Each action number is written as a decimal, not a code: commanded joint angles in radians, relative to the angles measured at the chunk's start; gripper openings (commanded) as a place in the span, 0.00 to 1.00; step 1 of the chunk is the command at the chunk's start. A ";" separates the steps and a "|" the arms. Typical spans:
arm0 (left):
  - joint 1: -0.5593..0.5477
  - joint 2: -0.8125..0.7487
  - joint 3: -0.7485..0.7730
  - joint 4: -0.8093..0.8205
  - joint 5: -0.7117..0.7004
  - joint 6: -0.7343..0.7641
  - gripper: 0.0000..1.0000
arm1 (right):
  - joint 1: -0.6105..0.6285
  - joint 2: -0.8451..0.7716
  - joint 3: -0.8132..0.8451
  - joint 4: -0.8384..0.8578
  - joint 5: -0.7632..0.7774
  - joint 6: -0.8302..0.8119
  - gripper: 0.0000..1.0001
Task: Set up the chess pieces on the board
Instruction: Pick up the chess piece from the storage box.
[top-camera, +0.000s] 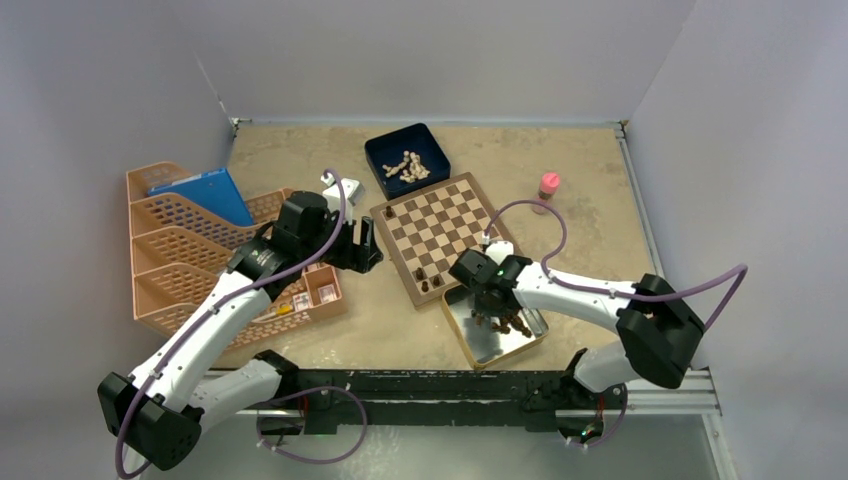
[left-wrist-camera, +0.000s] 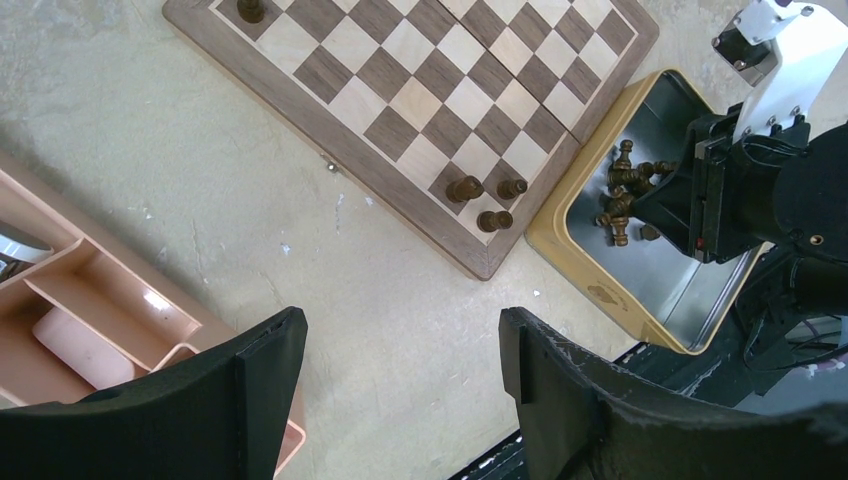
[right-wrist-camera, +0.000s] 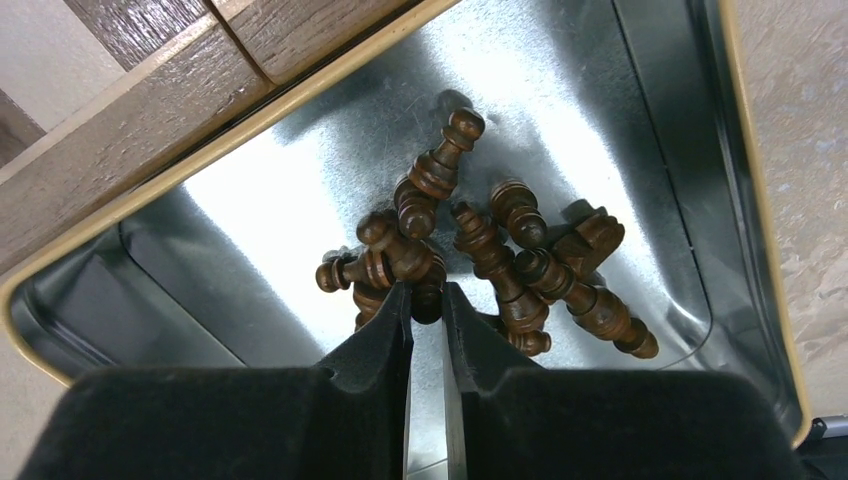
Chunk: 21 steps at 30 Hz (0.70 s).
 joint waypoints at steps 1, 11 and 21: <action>0.007 -0.022 -0.002 0.042 -0.013 -0.008 0.70 | 0.006 -0.059 0.032 -0.019 0.054 0.005 0.12; 0.007 -0.021 0.008 0.039 -0.018 0.004 0.70 | 0.006 -0.114 0.148 -0.140 0.109 0.013 0.12; 0.007 -0.137 0.009 0.032 -0.167 -0.032 0.70 | 0.006 -0.010 0.373 -0.023 0.135 -0.118 0.12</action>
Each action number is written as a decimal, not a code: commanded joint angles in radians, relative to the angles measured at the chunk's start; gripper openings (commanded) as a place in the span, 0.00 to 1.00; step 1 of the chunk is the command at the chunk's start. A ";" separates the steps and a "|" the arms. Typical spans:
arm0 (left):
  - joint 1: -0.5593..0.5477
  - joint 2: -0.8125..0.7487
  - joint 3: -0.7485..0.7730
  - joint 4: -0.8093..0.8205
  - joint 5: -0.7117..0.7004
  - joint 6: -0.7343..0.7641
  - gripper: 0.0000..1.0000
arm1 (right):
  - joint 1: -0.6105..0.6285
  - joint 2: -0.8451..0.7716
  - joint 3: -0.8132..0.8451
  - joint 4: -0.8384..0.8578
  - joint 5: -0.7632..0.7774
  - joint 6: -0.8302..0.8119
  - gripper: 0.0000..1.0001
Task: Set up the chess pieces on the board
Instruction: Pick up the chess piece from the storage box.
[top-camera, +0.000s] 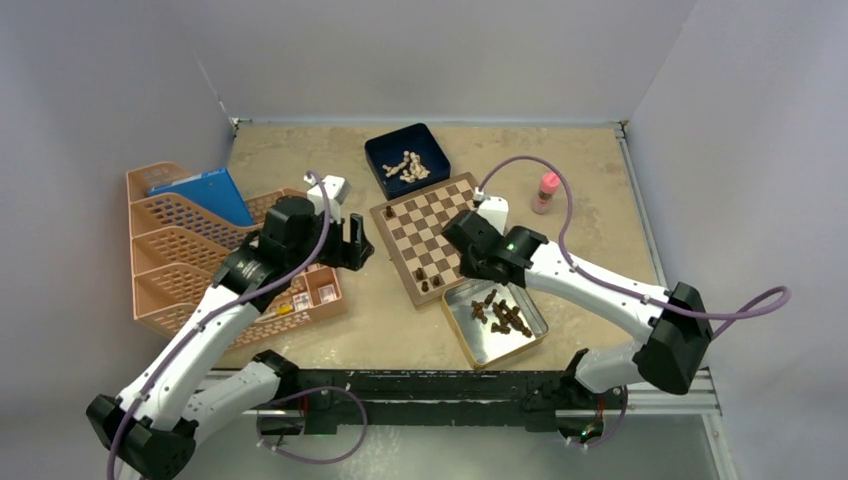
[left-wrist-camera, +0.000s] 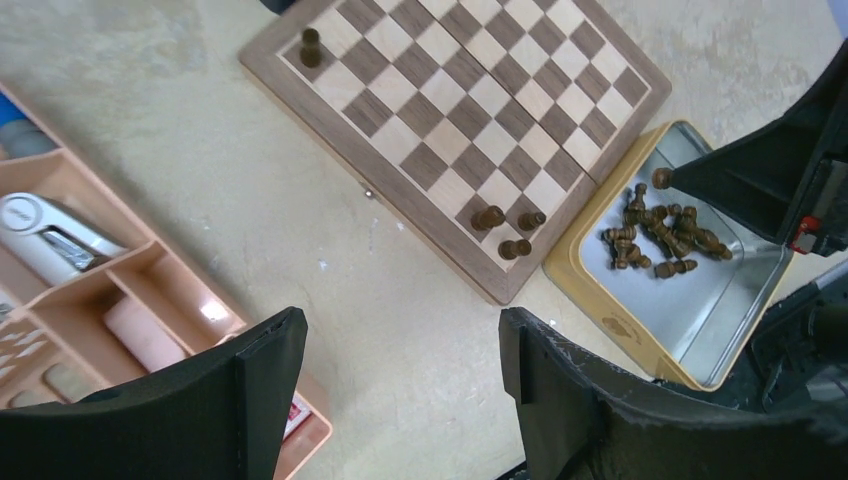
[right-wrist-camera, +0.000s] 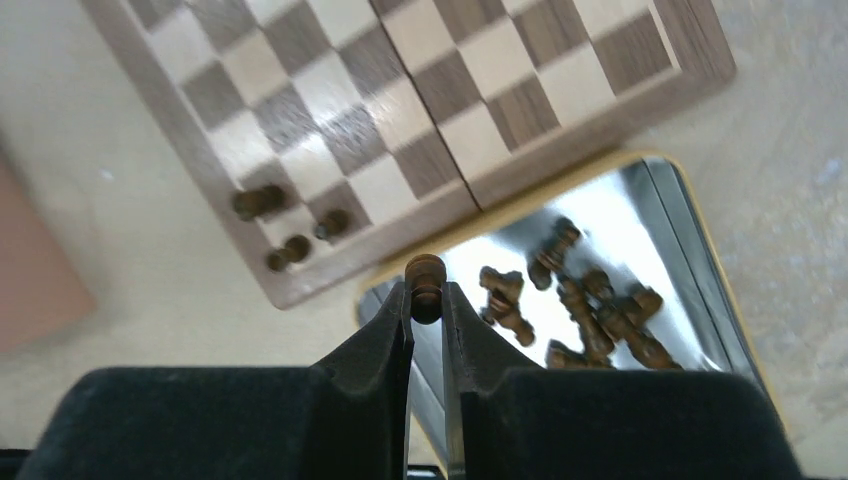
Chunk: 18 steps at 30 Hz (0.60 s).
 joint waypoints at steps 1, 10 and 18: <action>0.007 -0.089 0.006 0.034 -0.095 -0.026 0.70 | 0.006 0.077 0.112 0.058 0.054 -0.083 0.12; 0.007 -0.176 -0.009 0.041 -0.201 -0.042 0.70 | 0.004 0.237 0.215 0.138 -0.006 -0.157 0.13; 0.007 -0.188 -0.011 0.044 -0.209 -0.039 0.70 | -0.001 0.376 0.246 0.193 -0.109 -0.201 0.13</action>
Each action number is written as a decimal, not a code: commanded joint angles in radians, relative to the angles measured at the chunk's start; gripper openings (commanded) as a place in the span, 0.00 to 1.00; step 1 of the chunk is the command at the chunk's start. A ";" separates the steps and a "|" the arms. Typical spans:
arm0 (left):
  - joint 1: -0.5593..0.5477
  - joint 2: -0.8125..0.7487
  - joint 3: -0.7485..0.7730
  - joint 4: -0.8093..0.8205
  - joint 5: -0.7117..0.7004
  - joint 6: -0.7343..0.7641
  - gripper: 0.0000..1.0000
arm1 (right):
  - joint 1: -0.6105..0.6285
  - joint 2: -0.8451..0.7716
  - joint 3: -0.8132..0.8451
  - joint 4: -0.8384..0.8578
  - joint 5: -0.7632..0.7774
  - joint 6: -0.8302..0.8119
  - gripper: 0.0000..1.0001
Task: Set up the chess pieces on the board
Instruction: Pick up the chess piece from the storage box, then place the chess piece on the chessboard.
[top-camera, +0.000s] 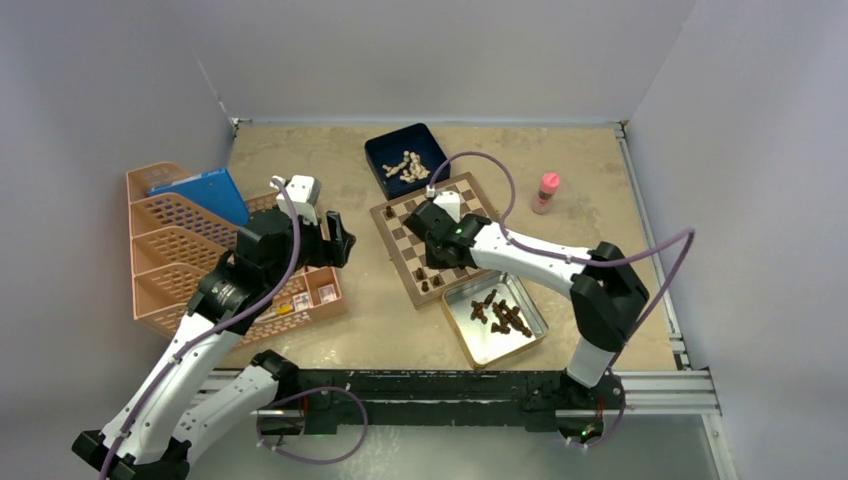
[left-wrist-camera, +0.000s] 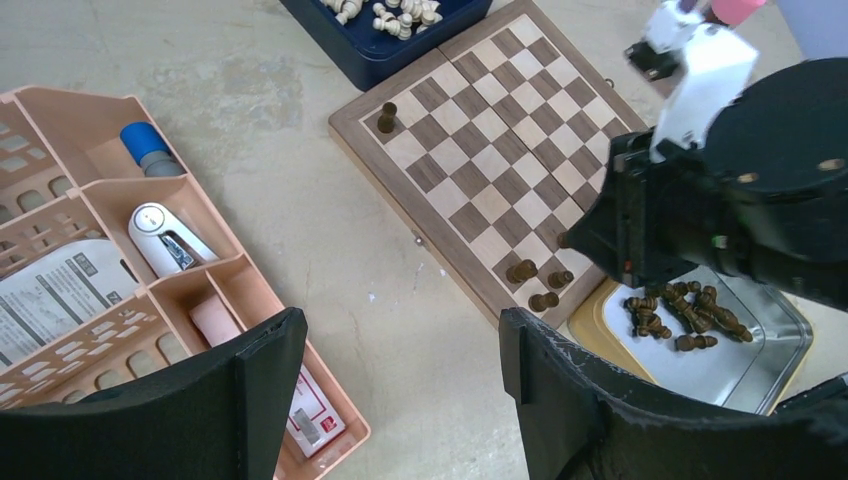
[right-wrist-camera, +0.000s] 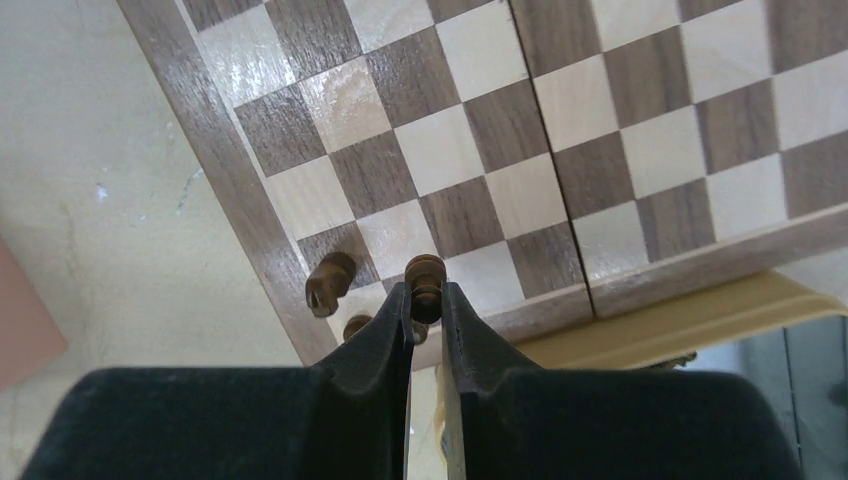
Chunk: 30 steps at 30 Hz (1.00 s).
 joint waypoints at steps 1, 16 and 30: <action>0.007 -0.014 -0.007 0.043 -0.025 -0.011 0.70 | 0.000 0.047 0.059 0.042 -0.062 -0.043 0.14; 0.007 -0.016 -0.008 0.044 -0.026 -0.009 0.70 | -0.009 0.122 0.077 0.019 -0.088 -0.046 0.14; 0.007 -0.008 -0.008 0.047 -0.018 -0.009 0.70 | -0.009 0.153 0.087 0.003 -0.062 -0.042 0.19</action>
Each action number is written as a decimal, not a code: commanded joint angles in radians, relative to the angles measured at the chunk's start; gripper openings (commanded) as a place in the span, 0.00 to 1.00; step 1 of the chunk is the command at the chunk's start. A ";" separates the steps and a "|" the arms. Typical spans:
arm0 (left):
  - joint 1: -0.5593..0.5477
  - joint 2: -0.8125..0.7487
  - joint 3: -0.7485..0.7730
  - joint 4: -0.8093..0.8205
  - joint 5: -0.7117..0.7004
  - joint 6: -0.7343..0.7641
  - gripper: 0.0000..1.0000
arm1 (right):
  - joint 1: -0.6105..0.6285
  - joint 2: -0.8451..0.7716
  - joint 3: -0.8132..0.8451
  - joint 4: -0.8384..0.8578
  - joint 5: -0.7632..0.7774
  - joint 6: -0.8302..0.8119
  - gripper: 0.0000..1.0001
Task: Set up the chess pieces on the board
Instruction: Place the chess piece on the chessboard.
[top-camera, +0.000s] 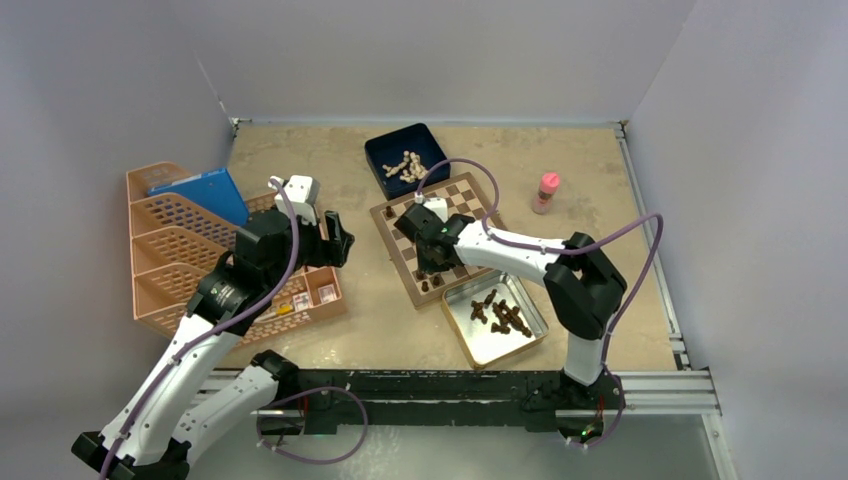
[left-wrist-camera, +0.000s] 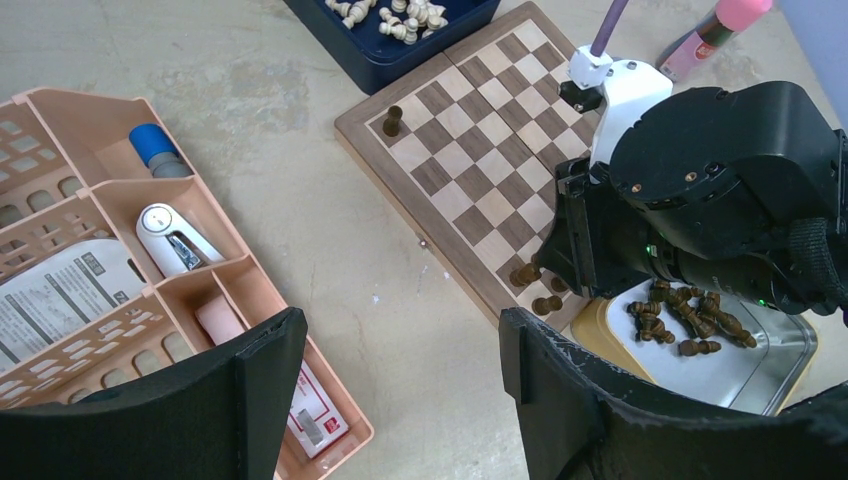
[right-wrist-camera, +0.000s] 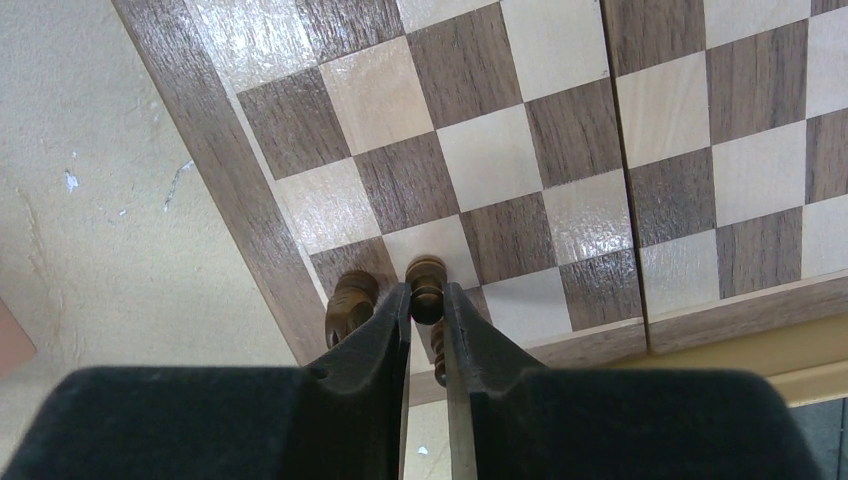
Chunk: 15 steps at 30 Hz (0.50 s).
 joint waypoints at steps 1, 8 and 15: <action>0.008 0.000 -0.007 0.047 -0.004 -0.008 0.70 | -0.006 0.019 0.044 -0.023 0.021 -0.007 0.19; 0.007 0.011 -0.007 0.047 -0.001 -0.006 0.70 | -0.005 0.031 0.059 -0.022 0.027 -0.013 0.23; 0.007 0.012 -0.007 0.045 0.000 -0.009 0.70 | -0.007 0.033 0.088 -0.045 0.056 -0.011 0.25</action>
